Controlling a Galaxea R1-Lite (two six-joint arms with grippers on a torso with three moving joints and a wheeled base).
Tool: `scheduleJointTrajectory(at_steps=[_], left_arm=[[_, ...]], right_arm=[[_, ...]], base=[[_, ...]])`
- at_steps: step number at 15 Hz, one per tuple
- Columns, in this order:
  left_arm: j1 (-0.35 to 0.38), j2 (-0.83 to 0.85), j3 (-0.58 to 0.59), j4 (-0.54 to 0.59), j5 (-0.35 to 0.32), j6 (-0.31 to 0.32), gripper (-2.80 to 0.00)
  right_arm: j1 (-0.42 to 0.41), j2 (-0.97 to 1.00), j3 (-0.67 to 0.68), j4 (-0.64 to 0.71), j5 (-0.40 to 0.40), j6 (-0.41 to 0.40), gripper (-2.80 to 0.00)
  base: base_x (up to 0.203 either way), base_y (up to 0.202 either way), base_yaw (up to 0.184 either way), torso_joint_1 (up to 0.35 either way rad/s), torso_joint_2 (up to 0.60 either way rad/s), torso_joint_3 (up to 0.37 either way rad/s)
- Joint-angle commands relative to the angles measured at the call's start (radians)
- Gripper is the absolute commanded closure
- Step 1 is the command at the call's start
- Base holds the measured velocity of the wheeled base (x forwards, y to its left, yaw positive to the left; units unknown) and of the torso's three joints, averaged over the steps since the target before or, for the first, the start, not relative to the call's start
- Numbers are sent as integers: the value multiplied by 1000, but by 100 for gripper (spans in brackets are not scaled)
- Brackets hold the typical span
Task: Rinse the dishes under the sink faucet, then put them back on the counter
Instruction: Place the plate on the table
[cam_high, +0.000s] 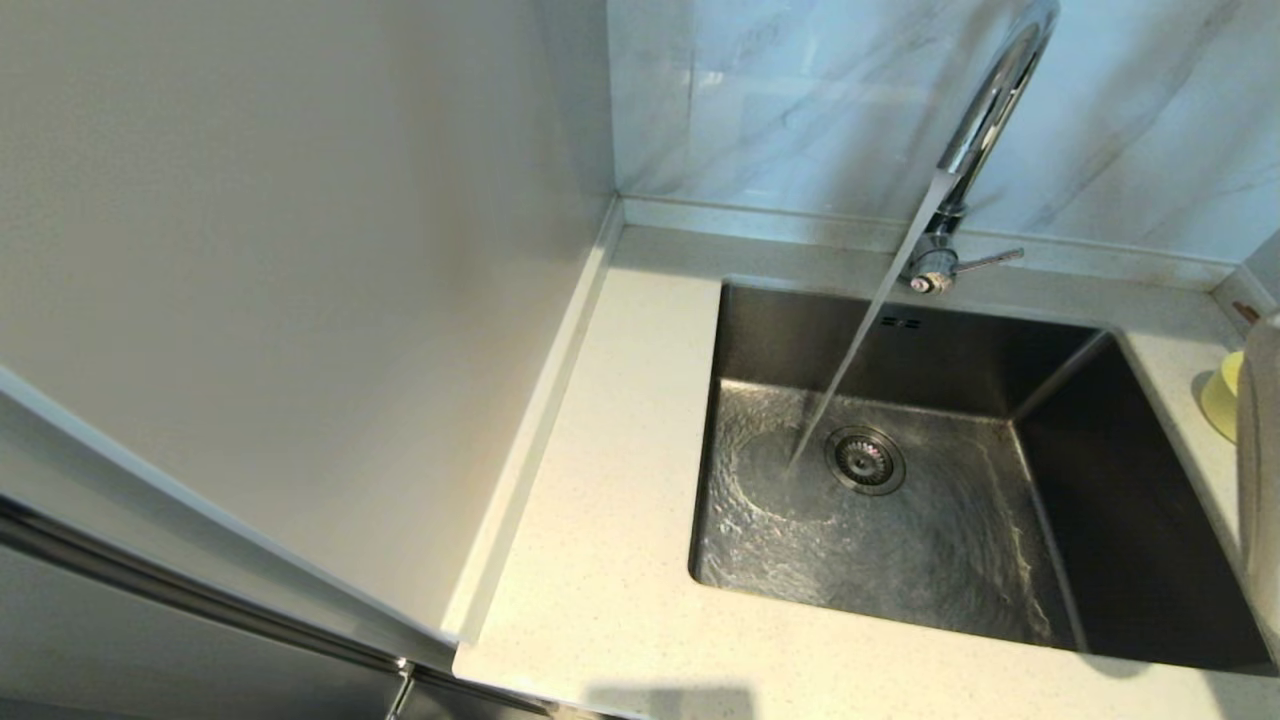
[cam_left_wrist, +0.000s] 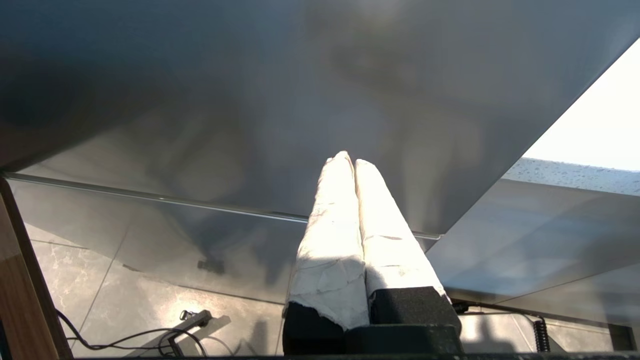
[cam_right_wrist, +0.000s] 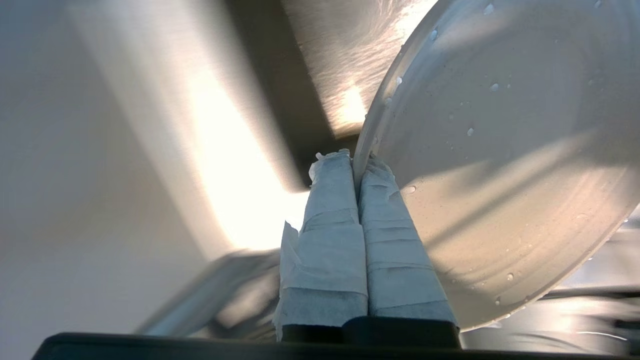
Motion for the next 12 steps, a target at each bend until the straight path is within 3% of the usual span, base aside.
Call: scheduleJointTrajectory(at_steps=[1, 3, 5, 8, 12], left_arm=[[0, 0, 0, 0, 0, 0, 0], [0, 0, 0, 0, 0, 0, 0], [0, 0, 0, 0, 0, 0, 0], [0, 0, 0, 0, 0, 0, 0], [0, 0, 0, 0, 0, 0, 0]], right_arm=[[61, -11, 80, 4, -344, -116, 0], [85, -98, 162, -18, -520, -401, 0], [92, -153, 275, -26, -602, -444, 0], [94, -234, 489, -28, -616, -452, 0], [159, -300, 635, -29, -511, -499, 0]], base=[[0, 0, 0, 0, 0, 0], [0, 0, 0, 0, 0, 0], [0, 0, 0, 0, 0, 0], [0, 0, 0, 0, 0, 0], [0, 0, 0, 0, 0, 0]])
